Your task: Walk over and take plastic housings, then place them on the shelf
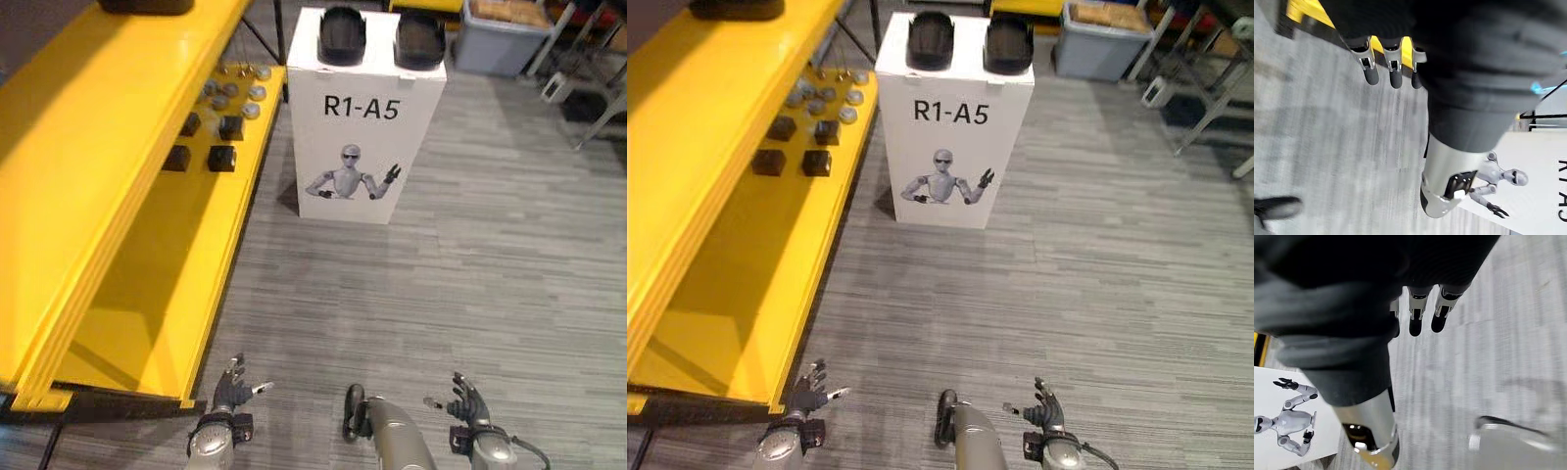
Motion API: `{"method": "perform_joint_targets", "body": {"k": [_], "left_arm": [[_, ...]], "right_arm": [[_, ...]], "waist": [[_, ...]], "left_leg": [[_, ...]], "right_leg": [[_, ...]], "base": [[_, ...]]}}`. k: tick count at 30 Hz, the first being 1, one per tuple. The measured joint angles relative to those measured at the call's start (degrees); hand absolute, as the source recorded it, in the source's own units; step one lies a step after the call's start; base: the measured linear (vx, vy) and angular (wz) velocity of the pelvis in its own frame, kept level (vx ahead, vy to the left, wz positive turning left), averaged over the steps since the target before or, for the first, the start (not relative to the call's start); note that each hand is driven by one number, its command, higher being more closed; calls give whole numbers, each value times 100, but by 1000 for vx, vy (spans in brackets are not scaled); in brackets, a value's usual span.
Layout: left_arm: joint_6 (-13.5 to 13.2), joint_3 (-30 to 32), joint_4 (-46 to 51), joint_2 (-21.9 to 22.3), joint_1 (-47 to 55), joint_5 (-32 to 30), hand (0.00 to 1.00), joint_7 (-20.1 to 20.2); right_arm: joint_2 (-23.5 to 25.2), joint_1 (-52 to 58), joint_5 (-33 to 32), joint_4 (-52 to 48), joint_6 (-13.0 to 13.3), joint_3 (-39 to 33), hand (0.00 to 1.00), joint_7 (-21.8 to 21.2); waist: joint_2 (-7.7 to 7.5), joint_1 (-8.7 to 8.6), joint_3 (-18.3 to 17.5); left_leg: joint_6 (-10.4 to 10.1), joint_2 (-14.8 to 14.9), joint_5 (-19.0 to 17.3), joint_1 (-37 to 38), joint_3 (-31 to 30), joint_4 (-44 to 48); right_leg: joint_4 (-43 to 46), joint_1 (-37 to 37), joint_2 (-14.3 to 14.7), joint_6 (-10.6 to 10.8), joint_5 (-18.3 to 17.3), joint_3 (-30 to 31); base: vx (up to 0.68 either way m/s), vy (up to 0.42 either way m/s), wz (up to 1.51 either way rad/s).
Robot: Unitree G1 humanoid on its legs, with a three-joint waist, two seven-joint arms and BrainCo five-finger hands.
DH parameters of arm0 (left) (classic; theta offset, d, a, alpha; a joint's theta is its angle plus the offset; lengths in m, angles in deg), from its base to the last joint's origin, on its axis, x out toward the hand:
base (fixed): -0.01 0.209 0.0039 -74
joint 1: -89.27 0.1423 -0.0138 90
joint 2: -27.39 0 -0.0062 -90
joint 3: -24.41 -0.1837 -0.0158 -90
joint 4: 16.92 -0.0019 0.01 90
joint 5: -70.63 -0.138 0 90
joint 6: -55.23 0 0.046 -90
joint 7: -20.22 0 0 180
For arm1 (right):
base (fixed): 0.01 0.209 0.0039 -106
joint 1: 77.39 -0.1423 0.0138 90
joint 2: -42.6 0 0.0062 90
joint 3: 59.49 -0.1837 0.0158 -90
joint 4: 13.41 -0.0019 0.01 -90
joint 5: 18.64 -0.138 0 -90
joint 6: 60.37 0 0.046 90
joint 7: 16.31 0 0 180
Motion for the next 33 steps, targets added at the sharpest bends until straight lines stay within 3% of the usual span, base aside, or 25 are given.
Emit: {"method": "perform_joint_targets", "body": {"k": [1,3,4,7,8,9,10,11,12,14,15,16,17,18,20,22,24,25,26,27,28,31,32,33], "left_arm": [[-4,-1,12,19,56,1,0,37],[-4,-8,132,70,133,4,0,86],[-15,-7,344,128,190,5,0,90],[-15,-2,396,114,218,5,0,86],[-4,0,396,125,251,5,0,83],[2,-2,404,210,286,6,0,82],[1,-5,405,247,298,4,0,83],[8,2,401,252,353,3,0,81],[13,8,398,199,394,3,0,83],[40,-14,395,222,359,2,0,89],[53,-18,372,204,377,2,0,89],[64,-29,371,176,387,3,0,85],[93,-105,371,68,390,2,0,76],[97,-186,376,-9,397,2,0,70],[95,-201,414,-94,364,3,0,62],[93,-226,390,-106,241,4,0,65],[86,-224,393,-96,182,5,0,63],[71,-219,391,-146,212,3,0,60],[69,-228,319,-134,234,-3,0,65],[85,-228,231,-52,244,-3,0,67],[87,-224,226,8,227,-11,0,67],[89,-222,238,236,160,-8,0,78],[81,-230,250,334,172,-7,0,90],[82,-234,249,357,180,-6,0,89]], "right_arm": [[43,15,-22,-10,9,146,0,12],[62,-8,-48,-68,43,158,0,37],[4,-117,-53,-57,83,147,0,80],[10,-243,-128,32,79,141,0,94],[28,-268,-137,28,79,87,0,94],[11,-227,-146,30,80,-58,0,103],[-6,-190,-149,31,78,-111,0,111],[16,-103,-140,46,64,-124,0,128],[99,-27,-127,53,59,-113,0,128],[97,6,-105,153,51,-120,0,123],[127,-21,-99,256,37,-113,0,114],[144,-18,-98,264,26,-96,0,104],[174,-32,-54,273,20,-37,0,78],[181,-39,-8,271,20,71,0,76],[202,-79,17,240,21,165,0,50],[181,-123,18,234,23,160,0,35],[166,-94,17,257,23,160,0,31],[161,-13,18,253,21,157,0,32],[103,117,19,284,15,144,0,37],[32,132,21,323,-16,137,0,39],[39,111,20,237,-15,95,0,43],[74,211,14,157,-15,56,0,48],[156,346,-12,-28,-14,53,0,78],[172,401,-36,-92,5,55,0,91]], "waist": [[-107,80,85],[-223,202,88],[-225,358,127],[-220,476,227],[-243,525,287],[-194,527,273],[-119,528,230],[-118,563,152],[-301,587,42],[-455,571,8],[-497,561,21],[-515,519,33],[-526,430,52],[-525,392,51],[-518,351,48],[-394,288,124],[-325,255,158],[-361,203,129],[-329,132,66],[-182,181,-40],[-170,175,-69],[-158,161,-33],[-185,220,-13],[-208,256,-19]], "left_leg": [[13,236,-160,-422,274,1251],[77,266,-351,-974,558,1698],[64,212,-532,-1744,772,1355],[59,-116,-634,-2242,728,-59],[45,-413,-582,-2271,627,-1165],[73,-655,-263,-2241,388,-2390],[146,-689,-48,-2265,278,-2815],[491,-754,537,-2235,170,-2668],[603,-892,274,-2255,290,-2413],[699,-1075,-57,-2091,478,-2345],[778,-1157,-231,-1805,570,-2382],[837,-1195,-339,-1621,582,-2396],[902,-1244,-560,-1256,565,-2399],[913,-1247,-703,-866,563,-2511],[899,-1216,-743,-325,525,-2895],[852,-1020,-765,115,442,-3204],[813,-776,-769,435,388,-3306],[563,-708,-859,576,359,-3307],[291,-565,-1030,733,211,-3256],[219,-393,-1027,695,173,-3155],[30,-331,-863,479,149,-2775],[93,-133,-173,-238,112,-1015],[-5,99,-394,-591,307,-101],[-31,140,-482,-708,384,23]], "right_leg": [[-621,946,175,-4,-1,94],[-1133,1581,196,-5,-2,254],[-1620,2021,230,-4,-2,467],[-1912,2446,200,-5,-35,691],[-2014,2705,85,144,-199,818],[-2121,2901,80,242,-353,914],[-2122,2974,110,305,-473,960],[-1919,3072,73,382,-793,1138],[-1396,2928,-175,495,-1184,1245],[-73,2425,-485,728,-1441,1257],[1174,2011,-663,956,-1320,1232],[1823,1793,-768,1268,-1168,1234],[2865,1477,-904,1418,-1099,1224],[3417,1174,-974,1333,-1146,1158],[3512,620,-1037,1131,-1260,959],[2779,195,-953,1100,-1257,725],[1426,-62,-787,1075,-1166,755],[326,-63,-707,1034,-530,846],[228,29,-603,690,400,889],[374,-14,-480,618,310,864],[368,28,-470,571,96,794],[-75,711,-492,466,-39,553],[-494,1377,-466,453,-46,416],[-635,1577,-467,453,-46,398]], "base": [[622,-214,-12],[687,-197,-32],[508,-88,-48],[458,5,-47],[587,107,-63],[485,124,-53],[511,170,-54],[560,189,-56],[597,166,-50],[588,118,-29],[566,121,-23],[577,99,-7],[598,57,3],[704,27,1],[567,-24,1],[584,-111,18],[535,-164,28],[587,-208,59],[714,-277,45],[697,-300,26],[546,-269,11],[381,-196,43],[371,-179,45],[363,-122,20]]}}
